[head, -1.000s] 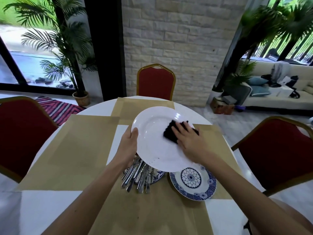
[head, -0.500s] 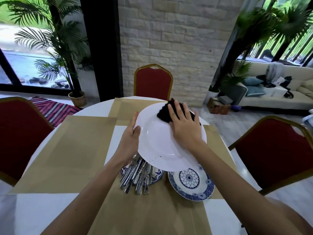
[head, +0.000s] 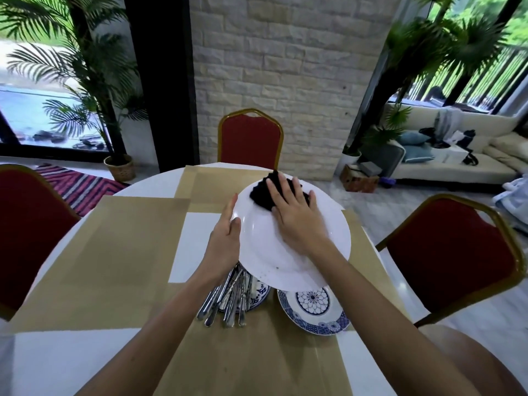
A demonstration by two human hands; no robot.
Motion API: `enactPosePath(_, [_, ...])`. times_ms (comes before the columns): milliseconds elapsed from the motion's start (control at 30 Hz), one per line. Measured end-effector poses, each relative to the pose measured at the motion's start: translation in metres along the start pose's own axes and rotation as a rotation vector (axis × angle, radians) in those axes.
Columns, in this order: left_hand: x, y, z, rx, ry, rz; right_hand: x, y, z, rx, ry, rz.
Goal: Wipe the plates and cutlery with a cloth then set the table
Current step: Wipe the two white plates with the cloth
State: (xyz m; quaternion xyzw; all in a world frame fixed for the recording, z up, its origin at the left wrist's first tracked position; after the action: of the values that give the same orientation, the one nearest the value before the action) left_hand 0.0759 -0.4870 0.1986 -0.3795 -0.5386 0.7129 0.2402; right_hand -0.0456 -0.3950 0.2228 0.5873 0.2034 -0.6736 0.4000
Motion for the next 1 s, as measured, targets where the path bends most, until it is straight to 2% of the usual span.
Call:
enactPosePath(133, [-0.017, -0.005, 0.003, 0.026, -0.084, -0.009, -0.018, -0.022, 0.003, 0.106, -0.161, -0.086])
enactPosePath(300, [-0.032, -0.011, 0.004, 0.044, -0.165, 0.022, -0.005, -0.037, -0.042, 0.321, -0.246, -0.049])
enactPosePath(433, [-0.023, -0.014, -0.002, 0.044, -0.209, 0.079, 0.032, -0.019, -0.081, 0.328, -0.15, 0.152])
enactPosePath(500, [-0.017, -0.015, -0.003, 0.03, -0.203, 0.073, 0.034, -0.001, -0.092, 0.284, -0.169, 0.298])
enactPosePath(567, [-0.014, -0.016, -0.002, 0.005, -0.2, 0.057, 0.023, 0.024, -0.102, 0.168, -0.267, 0.371])
enactPosePath(667, [-0.017, -0.016, 0.0, -0.004, -0.216, 0.03, 0.012, 0.044, -0.114, -0.088, -0.356, 0.354])
enactPosePath(767, [-0.023, -0.007, 0.0, -0.019, -0.233, -0.018, 0.007, 0.02, -0.116, -0.314, -0.366, 0.335])
enactPosePath(867, [-0.023, 0.007, -0.005, -0.073, -0.274, -0.058, -0.006, -0.001, -0.112, -0.342, -0.372, 0.331])
enactPosePath(1000, [-0.016, 0.007, -0.004, -0.127, -0.29, -0.125, -0.017, 0.047, -0.114, -0.419, -0.424, 0.326])
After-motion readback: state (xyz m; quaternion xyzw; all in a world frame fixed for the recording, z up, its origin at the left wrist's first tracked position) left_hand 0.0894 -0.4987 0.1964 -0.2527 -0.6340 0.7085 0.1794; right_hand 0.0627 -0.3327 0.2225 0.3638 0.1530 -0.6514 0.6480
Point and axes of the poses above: each hand's wrist, its own z-axis towards the middle knuckle, its own x-axis out of the palm, y = z × x, the point moved 9 cm from there along z, towards the middle knuckle, and after that the axes turned 10 degrees about z, right-handed, at the moved point
